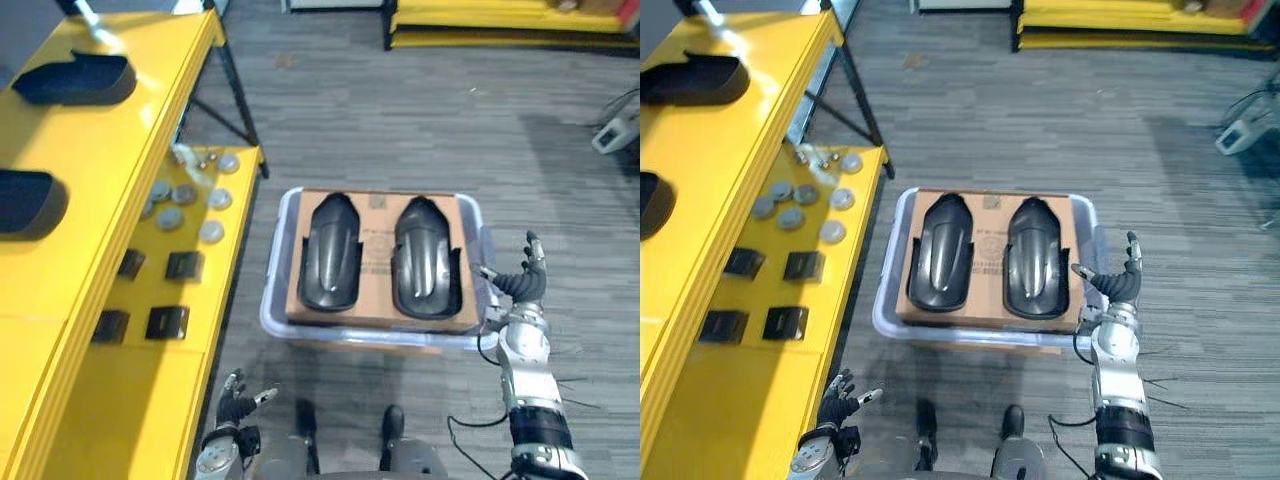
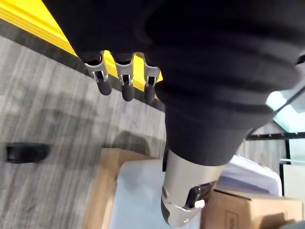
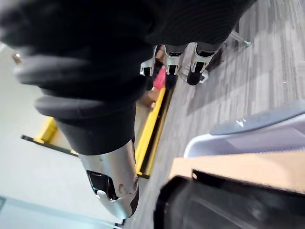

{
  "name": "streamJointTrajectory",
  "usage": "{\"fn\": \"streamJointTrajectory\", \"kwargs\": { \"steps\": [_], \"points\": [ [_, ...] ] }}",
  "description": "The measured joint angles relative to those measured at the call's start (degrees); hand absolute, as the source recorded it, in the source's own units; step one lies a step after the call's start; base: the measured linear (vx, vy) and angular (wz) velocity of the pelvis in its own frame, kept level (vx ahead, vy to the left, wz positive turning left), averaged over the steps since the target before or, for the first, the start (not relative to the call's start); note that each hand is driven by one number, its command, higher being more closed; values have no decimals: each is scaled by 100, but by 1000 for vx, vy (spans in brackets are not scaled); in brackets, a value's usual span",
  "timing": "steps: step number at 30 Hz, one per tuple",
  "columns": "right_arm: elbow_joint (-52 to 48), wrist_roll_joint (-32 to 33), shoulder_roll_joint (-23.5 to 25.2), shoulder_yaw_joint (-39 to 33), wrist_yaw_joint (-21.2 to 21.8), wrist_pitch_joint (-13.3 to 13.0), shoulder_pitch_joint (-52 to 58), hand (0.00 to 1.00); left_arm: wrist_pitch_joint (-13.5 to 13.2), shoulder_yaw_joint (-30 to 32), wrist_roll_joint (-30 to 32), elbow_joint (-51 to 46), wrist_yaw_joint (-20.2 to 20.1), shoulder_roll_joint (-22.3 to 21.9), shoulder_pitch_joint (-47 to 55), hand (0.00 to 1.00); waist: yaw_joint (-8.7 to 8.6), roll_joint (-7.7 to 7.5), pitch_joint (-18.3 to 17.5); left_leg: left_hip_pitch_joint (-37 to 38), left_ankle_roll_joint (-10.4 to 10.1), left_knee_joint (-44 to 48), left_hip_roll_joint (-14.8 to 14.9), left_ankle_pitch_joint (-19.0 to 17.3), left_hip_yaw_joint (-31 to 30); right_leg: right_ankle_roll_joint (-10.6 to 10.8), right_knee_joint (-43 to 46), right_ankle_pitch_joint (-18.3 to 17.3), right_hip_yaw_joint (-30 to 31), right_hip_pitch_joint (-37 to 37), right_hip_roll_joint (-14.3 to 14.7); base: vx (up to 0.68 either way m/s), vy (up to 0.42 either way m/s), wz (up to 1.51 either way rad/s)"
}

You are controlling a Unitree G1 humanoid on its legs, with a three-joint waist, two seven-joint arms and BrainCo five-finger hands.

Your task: Walk over and take plastic housings, then place them on the shelf

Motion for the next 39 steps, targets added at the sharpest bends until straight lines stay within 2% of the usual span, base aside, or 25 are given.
{"fn": "streamJointTrajectory", "kwargs": {
  "steps": [3,5,9,10,12,19,26,29,33,36,39],
  "points": [
    [343,6,-72,-45,-260,93,-426,0,-14,-38,-61,-2,69,0,-87,0,3,24,203,-145,15,1,0,63,-57,-6,3,64,-42,-113,-8,-103,17,11],
    [807,62,-301,-165,-449,153,-925,0,-54,-179,-108,-6,137,0,-206,0,5,56,295,-328,0,-4,6,119,-73,-20,2,131,-40,-292,-14,-86,23,2],
    [1641,277,-800,-159,-464,151,-1559,0,-112,-325,-174,-5,204,1,-350,0,8,112,467,-447,37,-105,-3,252,-108,-14,4,178,-68,-439,-23,-34,18,5],
    [1953,370,-955,-157,-458,152,-1784,100,-120,-375,-177,-5,247,4,-430,0,6,143,555,-474,46,-131,-5,308,-135,-20,4,185,-95,-465,-22,-2,7,11],
    [2303,485,-1111,-153,-443,152,-2023,100,-126,-441,-193,-5,261,3,-533,0,8,176,677,-487,37,-177,-4,341,-174,-21,3,185,-122,-479,-12,5,6,10],
    [3070,805,-1323,-67,-303,150,-2501,100,-132,-659,-350,-60,356,1,-675,0,23,192,736,-632,27,-180,-16,376,-279,-22,0,184,-114,-574,11,39,9,7],
    [2893,961,-1317,64,-265,40,-2418,100,-132,-672,-410,-66,367,-8,-678,0,-15,189,740,-494,-62,-477,-16,590,-376,-26,-4,182,-155,-552,42,-3,0,2],
    [2530,958,-1259,114,-201,24,-2072,100,-126,-676,-408,-90,367,-24,-673,0,-7,182,743,-368,-70,-615,-10,669,-410,-26,0,182,-188,-475,49,-23,4,5],
    [1569,835,-1047,109,-195,33,-1255,100,-115,-675,-398,-257,361,-22,-667,0,-23,170,738,-181,-82,-710,-22,679,-429,-14,2,174,-197,-320,24,-1,9,3],
    [632,676,-802,-77,-212,44,-496,100,-103,-672,-389,-575,350,-23,-651,0,-109,156,718,-92,-45,-712,-21,706,-535,9,-3,157,-294,-180,12,20,3,17],
    [-314,455,-453,-360,-268,40,122,100,-87,-665,-386,-1246,343,-9,-514,0,-208,79,494,-26,-46,-719,-19,704,-571,26,-24,135,-338,-83,4,27,-2,8]
  ]
}}
